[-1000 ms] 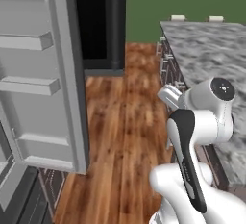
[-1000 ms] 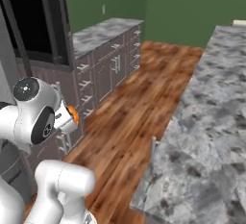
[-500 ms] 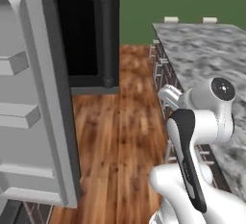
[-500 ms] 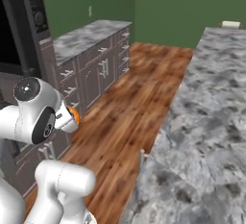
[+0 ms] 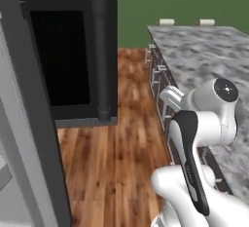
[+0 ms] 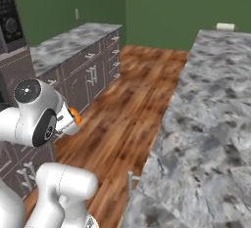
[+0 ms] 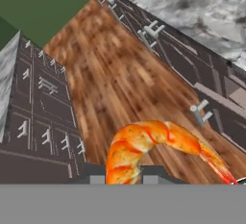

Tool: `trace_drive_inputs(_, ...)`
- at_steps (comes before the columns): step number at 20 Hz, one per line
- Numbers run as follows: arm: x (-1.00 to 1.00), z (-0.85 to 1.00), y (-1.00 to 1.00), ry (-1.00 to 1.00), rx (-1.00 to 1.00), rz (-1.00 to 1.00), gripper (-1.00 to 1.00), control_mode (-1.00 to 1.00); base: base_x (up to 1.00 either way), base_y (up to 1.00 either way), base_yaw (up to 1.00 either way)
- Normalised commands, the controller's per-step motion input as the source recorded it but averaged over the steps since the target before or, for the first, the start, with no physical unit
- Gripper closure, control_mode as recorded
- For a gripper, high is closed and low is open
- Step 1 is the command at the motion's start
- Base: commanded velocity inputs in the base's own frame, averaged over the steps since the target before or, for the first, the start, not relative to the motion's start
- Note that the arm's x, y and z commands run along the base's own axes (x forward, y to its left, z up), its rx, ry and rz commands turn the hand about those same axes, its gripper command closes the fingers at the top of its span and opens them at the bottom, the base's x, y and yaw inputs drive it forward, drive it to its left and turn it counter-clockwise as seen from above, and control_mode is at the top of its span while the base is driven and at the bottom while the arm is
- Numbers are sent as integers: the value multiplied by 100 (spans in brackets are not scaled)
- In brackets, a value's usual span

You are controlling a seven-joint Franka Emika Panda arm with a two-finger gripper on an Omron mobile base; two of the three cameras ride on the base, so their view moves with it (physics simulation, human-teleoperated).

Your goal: Transport the shrimp from the fridge to the microwave and turn on the microwave.

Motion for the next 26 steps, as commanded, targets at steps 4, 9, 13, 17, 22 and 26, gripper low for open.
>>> trace_drive_inputs(4,0,0,0,0,0,0,100,100,96,11,-5)
trace_drive_inputs(9,0,0,0,0,0,0,100,100,73,11,0)
trace_drive_inputs(13,0,0,0,0,0,0,100,100,61,22,6)
trace_drive_inputs(17,0,0,0,0,0,0,100,100,28,17,31)
trace_drive_inputs(22,0,0,0,0,0,0,100,100,17,11,43)
trace_drive_inputs(26,0,0,0,0,0,0,100,100,61,0,23)
